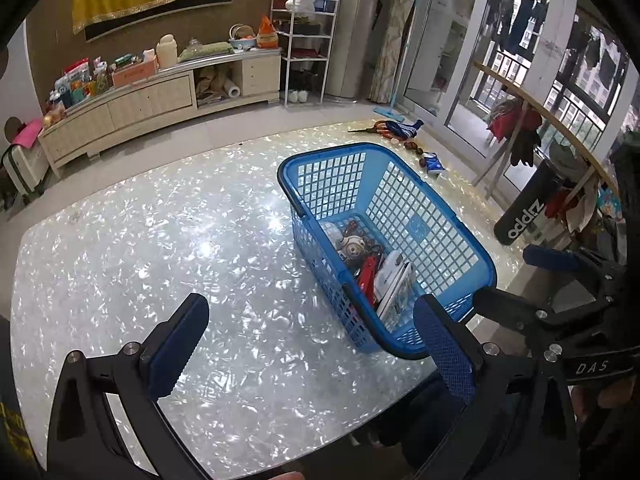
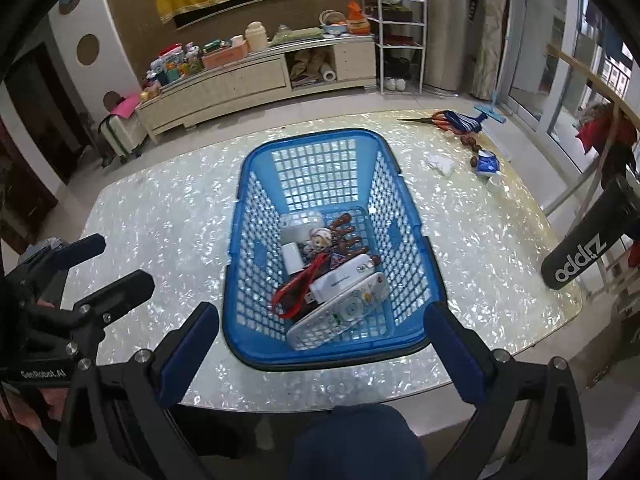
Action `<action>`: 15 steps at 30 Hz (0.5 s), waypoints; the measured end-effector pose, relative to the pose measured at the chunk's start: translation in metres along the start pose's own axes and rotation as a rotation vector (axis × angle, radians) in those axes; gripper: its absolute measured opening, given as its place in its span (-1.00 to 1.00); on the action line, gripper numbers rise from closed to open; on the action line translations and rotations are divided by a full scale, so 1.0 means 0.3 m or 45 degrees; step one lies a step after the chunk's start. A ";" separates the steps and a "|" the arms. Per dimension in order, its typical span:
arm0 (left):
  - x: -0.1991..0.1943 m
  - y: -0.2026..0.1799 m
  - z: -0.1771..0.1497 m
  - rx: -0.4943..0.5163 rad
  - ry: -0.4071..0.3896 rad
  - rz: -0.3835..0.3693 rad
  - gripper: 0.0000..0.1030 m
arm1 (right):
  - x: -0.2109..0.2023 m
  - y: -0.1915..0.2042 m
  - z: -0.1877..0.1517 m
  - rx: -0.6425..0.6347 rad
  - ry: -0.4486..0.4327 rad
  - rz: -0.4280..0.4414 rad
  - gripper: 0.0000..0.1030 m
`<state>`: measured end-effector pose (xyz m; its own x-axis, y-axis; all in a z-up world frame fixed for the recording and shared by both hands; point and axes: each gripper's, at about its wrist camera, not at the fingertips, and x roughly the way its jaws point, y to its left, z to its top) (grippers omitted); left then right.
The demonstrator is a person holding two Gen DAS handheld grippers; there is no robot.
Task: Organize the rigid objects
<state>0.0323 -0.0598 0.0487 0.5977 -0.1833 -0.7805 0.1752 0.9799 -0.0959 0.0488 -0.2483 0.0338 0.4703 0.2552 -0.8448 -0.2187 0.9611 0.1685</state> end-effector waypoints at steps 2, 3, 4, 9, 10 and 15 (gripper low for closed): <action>-0.006 0.005 -0.008 -0.008 0.001 0.000 0.99 | 0.006 0.005 -0.001 -0.006 0.002 -0.004 1.00; -0.008 0.009 -0.012 -0.010 0.000 0.003 0.99 | 0.007 0.008 -0.001 -0.003 -0.003 0.000 1.00; -0.010 0.014 -0.015 -0.014 -0.002 0.006 0.99 | 0.011 0.007 -0.001 0.002 -0.004 0.004 1.00; -0.009 0.038 -0.023 -0.043 0.000 0.020 0.99 | 0.014 0.028 -0.009 -0.018 0.001 -0.007 1.00; -0.009 0.039 -0.024 -0.047 -0.001 0.020 0.99 | 0.009 0.030 -0.012 -0.019 -0.005 -0.009 1.00; -0.009 0.045 -0.030 -0.051 -0.001 0.024 0.99 | 0.017 0.035 -0.012 -0.028 -0.002 -0.009 1.00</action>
<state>0.0261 -0.0453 0.0440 0.6016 -0.1646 -0.7817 0.1323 0.9856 -0.1057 0.0458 -0.2374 0.0295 0.4735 0.2486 -0.8450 -0.2339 0.9604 0.1515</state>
